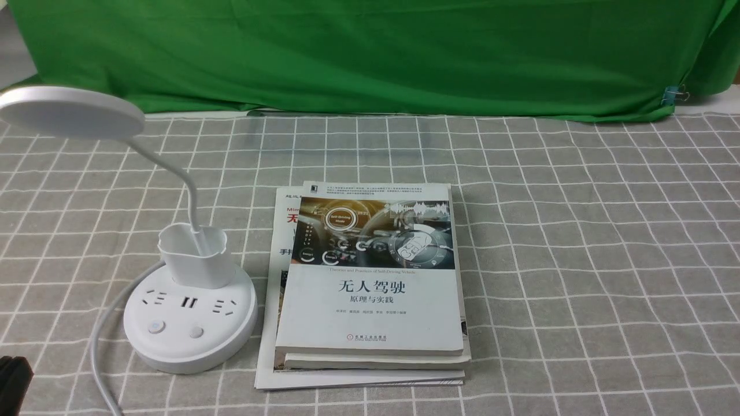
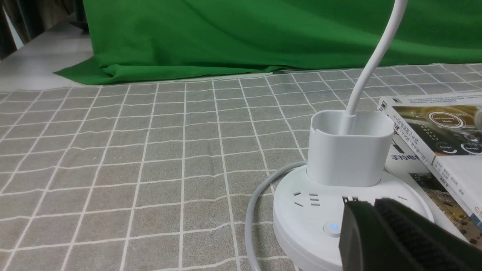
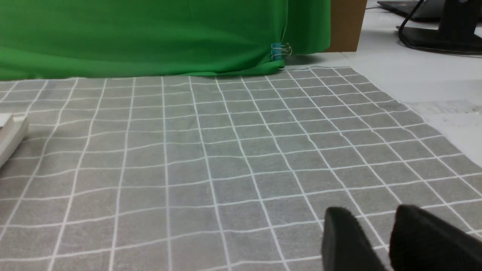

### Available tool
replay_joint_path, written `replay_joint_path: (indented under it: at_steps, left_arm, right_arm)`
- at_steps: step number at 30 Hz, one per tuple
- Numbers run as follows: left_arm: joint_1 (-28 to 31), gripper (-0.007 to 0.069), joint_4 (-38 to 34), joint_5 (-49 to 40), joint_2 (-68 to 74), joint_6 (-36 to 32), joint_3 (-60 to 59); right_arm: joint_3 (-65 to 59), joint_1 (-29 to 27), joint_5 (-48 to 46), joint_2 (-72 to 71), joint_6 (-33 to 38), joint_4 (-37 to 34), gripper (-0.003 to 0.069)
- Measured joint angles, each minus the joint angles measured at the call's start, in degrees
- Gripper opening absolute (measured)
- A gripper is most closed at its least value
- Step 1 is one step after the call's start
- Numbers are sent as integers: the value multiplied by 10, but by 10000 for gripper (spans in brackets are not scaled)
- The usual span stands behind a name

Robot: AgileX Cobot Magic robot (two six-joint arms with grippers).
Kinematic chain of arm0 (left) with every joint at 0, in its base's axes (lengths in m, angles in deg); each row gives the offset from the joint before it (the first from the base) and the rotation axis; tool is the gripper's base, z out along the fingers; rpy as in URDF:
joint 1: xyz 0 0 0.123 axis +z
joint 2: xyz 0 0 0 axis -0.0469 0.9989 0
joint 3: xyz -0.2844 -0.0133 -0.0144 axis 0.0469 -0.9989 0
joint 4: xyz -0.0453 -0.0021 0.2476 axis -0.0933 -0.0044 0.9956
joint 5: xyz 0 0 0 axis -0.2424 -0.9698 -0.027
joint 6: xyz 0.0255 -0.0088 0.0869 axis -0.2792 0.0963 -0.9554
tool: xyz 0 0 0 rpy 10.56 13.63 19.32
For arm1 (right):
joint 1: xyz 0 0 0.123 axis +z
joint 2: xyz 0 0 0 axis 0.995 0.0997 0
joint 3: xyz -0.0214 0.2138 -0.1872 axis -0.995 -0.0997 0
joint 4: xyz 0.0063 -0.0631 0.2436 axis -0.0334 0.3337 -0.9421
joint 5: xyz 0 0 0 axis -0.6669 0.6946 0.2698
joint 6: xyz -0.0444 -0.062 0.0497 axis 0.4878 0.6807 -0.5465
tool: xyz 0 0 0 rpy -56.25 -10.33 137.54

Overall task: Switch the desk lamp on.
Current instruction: Use the left arm to press the button switch on the lamp holder

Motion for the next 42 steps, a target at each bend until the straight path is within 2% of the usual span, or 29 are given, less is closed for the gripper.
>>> replay_joint_path:
  at_steps: [22,25,31,38,42]
  left_arm:
    - [0,19,0,6,0,0,0]
    - [0,19,0,37,0,0,0]
    - [0,19,0,167,0,0,0]
    - [0,19,-2,175,0,0,0]
    - [0,19,-39,200,0,37,0]
  right_arm:
    - [0,0,0,0,0,0,245]
    - [0,0,0,0,0,0,245]
    - [0,0,0,0,0,0,245]
    - [0,0,0,0,0,0,245]
    - [0,0,0,0,0,0,245]
